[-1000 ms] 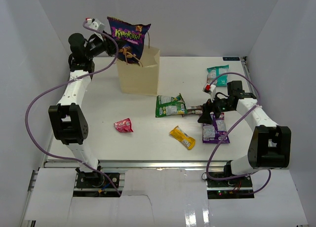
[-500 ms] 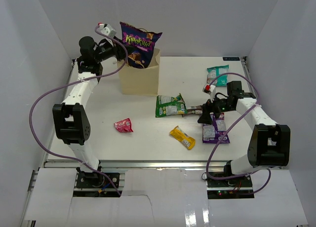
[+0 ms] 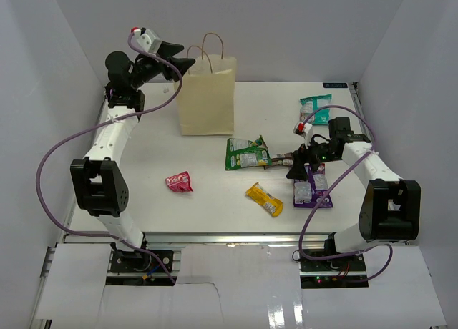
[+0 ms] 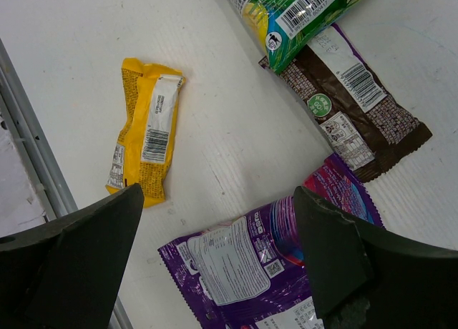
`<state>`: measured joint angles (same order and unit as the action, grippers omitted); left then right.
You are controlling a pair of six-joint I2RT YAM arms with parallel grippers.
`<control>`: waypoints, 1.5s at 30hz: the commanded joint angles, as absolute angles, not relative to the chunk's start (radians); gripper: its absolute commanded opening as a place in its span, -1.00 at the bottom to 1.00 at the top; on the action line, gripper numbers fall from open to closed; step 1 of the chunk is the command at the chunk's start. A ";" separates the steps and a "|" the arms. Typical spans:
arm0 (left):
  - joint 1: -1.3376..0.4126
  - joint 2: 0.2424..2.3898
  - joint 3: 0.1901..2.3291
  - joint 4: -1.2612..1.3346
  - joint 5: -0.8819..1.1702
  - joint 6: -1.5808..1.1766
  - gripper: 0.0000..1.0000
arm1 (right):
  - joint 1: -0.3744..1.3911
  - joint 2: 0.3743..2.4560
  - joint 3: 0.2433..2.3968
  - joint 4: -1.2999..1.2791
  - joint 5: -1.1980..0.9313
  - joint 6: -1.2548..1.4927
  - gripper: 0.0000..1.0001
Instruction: Place the snacks into the paper bag
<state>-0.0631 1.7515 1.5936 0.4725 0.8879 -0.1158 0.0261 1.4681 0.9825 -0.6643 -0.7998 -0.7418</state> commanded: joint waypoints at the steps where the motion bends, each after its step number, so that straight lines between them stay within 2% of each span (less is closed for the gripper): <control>1: -0.069 1.677 1.589 0.497 0.824 -0.094 0.40 | 0.020 1.471 0.992 -0.689 -0.822 -0.770 0.82; 6: -0.069 1.577 1.490 0.479 0.724 -0.083 0.48 | 0.031 1.486 1.029 -0.712 -0.828 -0.782 0.84; 10: -0.069 1.435 1.297 0.462 0.638 -0.118 0.47 | 0.060 1.505 1.069 -0.660 -0.802 -0.683 0.87; 11: -0.069 1.340 1.175 0.459 0.608 -0.156 0.48 | 0.078 1.509 1.095 -0.634 -0.767 -0.637 0.88; 13: -0.067 1.240 1.048 0.412 0.492 -0.208 0.52 | 0.109 1.516 1.109 -0.490 -0.688 -0.467 0.88; 15: -0.068 1.102 0.909 0.317 0.390 -0.352 0.64 | 0.182 1.531 1.126 -0.405 -0.512 -0.219 0.87; 16: -0.067 1.063 0.872 0.199 0.338 -0.397 0.65 | 0.219 1.539 1.137 -0.347 -0.360 -0.153 0.85; 19: -0.071 0.950 0.776 -0.083 0.282 -0.549 0.72 | 0.346 1.624 1.219 -0.305 -0.174 -0.064 0.80; 25: -0.071 0.700 0.578 -0.310 0.267 -0.693 0.81 | 0.371 1.966 1.527 -0.404 -0.225 -0.041 0.80; 27: -0.071 0.638 0.546 -0.343 0.267 -0.713 0.82 | 0.371 2.006 1.575 -0.426 -0.253 -0.057 0.80; 34: -0.071 0.500 0.434 -0.469 0.278 -0.811 0.86 | 0.373 2.039 1.513 -0.443 -0.475 -0.182 0.81; 38: -0.071 0.494 0.410 -0.474 0.276 -0.857 0.88 | 0.371 2.040 1.428 -0.462 -0.635 -0.242 0.93; 40: -0.071 0.511 0.420 -0.474 0.276 -0.856 0.88 | 0.371 2.042 1.407 -0.466 -0.713 -0.258 0.68; 41: -0.071 0.515 0.423 -0.474 0.278 -0.853 0.88 | 0.370 2.049 1.401 -0.469 -0.738 -0.262 0.40; 42: -0.071 0.526 0.426 -0.476 0.276 -0.847 0.88 | 0.370 2.054 1.401 -0.491 -0.767 -0.264 0.28; 43: -0.069 0.528 0.428 -0.476 0.278 -0.845 0.89 | 0.368 2.059 1.401 -0.495 -0.787 -0.268 -0.04; 45: -0.071 0.526 0.425 -0.476 0.276 -0.847 0.89 | 0.365 2.056 1.399 -0.502 -0.811 -0.268 -0.30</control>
